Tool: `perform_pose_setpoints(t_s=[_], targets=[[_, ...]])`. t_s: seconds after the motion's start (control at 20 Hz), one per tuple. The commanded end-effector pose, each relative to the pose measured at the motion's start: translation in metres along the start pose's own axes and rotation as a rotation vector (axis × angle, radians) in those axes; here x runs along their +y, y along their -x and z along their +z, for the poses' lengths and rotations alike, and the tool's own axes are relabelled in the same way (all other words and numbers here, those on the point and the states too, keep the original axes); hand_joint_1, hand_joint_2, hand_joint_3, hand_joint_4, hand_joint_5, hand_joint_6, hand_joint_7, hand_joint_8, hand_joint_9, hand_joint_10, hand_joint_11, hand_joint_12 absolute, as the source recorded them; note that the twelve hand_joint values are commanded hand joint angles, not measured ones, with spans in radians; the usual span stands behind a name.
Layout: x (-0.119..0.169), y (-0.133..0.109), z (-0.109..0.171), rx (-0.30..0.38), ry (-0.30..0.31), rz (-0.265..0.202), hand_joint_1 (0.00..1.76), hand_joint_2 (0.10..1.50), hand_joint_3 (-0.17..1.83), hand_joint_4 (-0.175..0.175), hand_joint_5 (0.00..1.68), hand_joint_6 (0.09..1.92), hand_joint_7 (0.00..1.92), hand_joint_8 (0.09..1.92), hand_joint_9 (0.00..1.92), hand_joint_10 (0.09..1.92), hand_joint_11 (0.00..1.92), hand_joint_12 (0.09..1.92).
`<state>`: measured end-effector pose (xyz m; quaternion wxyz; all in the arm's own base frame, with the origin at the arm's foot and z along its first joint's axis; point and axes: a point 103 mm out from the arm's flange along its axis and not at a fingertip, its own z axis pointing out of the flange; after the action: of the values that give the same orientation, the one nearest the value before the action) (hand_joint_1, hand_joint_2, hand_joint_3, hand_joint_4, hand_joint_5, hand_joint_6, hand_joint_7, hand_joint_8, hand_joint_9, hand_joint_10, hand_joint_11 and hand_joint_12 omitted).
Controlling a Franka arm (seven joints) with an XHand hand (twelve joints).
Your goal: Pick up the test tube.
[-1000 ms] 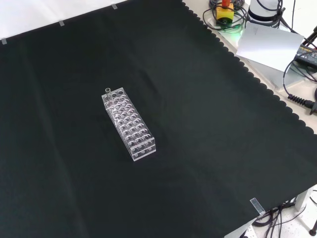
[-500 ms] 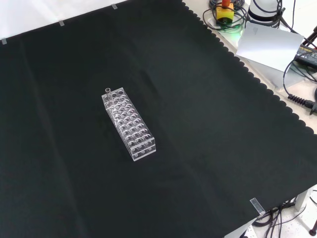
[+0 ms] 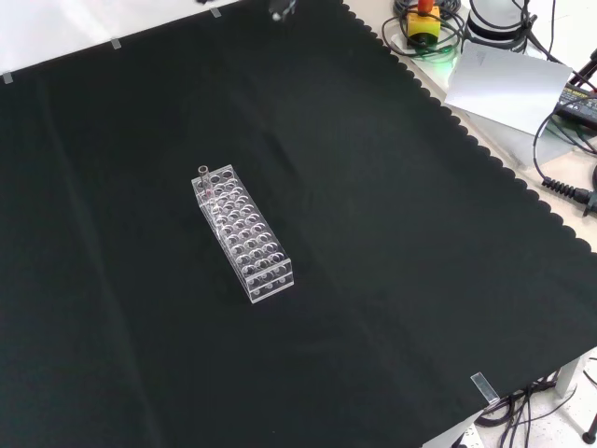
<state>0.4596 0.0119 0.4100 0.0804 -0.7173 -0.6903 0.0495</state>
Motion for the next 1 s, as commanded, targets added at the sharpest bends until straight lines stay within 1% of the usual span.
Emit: perform_pose_setpoints(t_s=[0.05,0.2,0.4,0.6,0.8,0.9,1.0], targets=[[0.055,-0.009,0.033,0.015,-0.029,0.014,0.78,0.71,0.44,-0.119,0.46,0.09,0.50,0.81,0.46,0.86,0.23,1.55],[0.072,-0.012,0.052,0.010,-0.070,0.027,0.81,0.70,0.46,-0.124,0.50,0.12,0.57,0.80,0.52,0.84,0.26,1.54],[0.091,-0.017,0.075,-0.011,-0.114,0.026,0.84,0.69,0.49,-0.125,0.55,0.16,0.63,0.79,0.56,0.82,0.27,1.52],[0.107,-0.024,0.096,-0.027,-0.143,0.012,0.85,0.68,0.50,-0.126,0.56,0.18,0.66,0.80,0.57,0.81,0.28,1.52],[0.122,-0.030,0.111,-0.048,-0.154,-0.001,0.86,0.66,0.55,-0.127,0.52,0.30,0.68,0.80,0.59,0.80,0.29,1.51],[0.132,-0.032,0.119,-0.048,-0.185,0.005,0.86,0.66,0.56,-0.125,0.50,0.37,0.70,0.80,0.60,0.79,0.30,1.50],[0.140,-0.034,0.127,-0.068,-0.209,0.003,0.87,0.66,0.56,-0.122,0.49,0.40,0.70,0.80,0.61,0.79,0.31,1.50]])
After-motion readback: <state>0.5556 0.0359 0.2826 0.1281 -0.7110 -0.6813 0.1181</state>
